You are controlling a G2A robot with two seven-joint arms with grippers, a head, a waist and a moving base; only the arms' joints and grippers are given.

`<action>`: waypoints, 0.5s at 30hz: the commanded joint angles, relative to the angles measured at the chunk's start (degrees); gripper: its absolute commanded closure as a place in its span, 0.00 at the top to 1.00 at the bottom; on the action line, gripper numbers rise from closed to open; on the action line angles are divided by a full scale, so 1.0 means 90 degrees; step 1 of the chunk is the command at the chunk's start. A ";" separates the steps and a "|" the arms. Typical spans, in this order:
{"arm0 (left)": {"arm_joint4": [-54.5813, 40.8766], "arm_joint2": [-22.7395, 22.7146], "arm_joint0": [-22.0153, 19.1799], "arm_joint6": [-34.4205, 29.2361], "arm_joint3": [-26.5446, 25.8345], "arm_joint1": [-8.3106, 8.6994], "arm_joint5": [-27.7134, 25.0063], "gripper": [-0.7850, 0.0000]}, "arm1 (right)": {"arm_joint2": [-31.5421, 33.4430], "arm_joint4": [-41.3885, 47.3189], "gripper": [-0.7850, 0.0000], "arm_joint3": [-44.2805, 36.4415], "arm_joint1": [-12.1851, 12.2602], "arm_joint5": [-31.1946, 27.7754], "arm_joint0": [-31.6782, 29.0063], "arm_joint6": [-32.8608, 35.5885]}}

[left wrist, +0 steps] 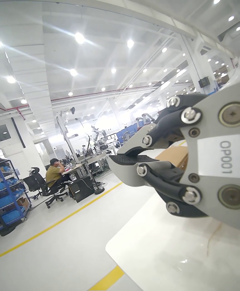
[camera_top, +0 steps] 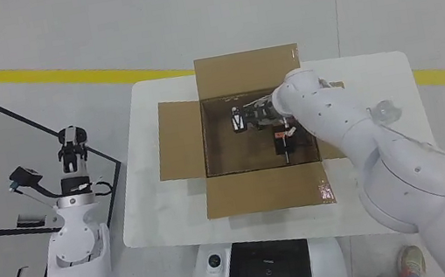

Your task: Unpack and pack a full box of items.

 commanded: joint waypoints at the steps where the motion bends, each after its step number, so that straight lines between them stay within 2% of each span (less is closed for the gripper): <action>1: -0.0012 0.0081 -0.0027 -0.0066 -0.0030 -0.0006 -0.0037 0.00 | -0.0034 -0.0097 0.00 -0.0068 0.0110 -0.0415 0.0021 -0.0454; 5: -0.0048 0.0165 -0.0050 -0.0127 -0.0060 -0.0015 -0.0081 0.00 | -0.0162 -0.0429 0.00 -0.0343 0.0357 -0.0929 0.0004 -0.1310; 12: -0.0051 0.0201 -0.0070 -0.0220 -0.0066 -0.0017 -0.0074 0.00 | -0.0644 -0.1030 0.00 -0.0760 0.0772 -0.0929 -0.0147 -0.2441; 15: -0.0051 0.0222 -0.0078 -0.0255 -0.0073 -0.0018 -0.0068 0.00 | -0.0644 -0.1463 0.00 -0.0988 0.0932 -0.0929 -0.0239 -0.2907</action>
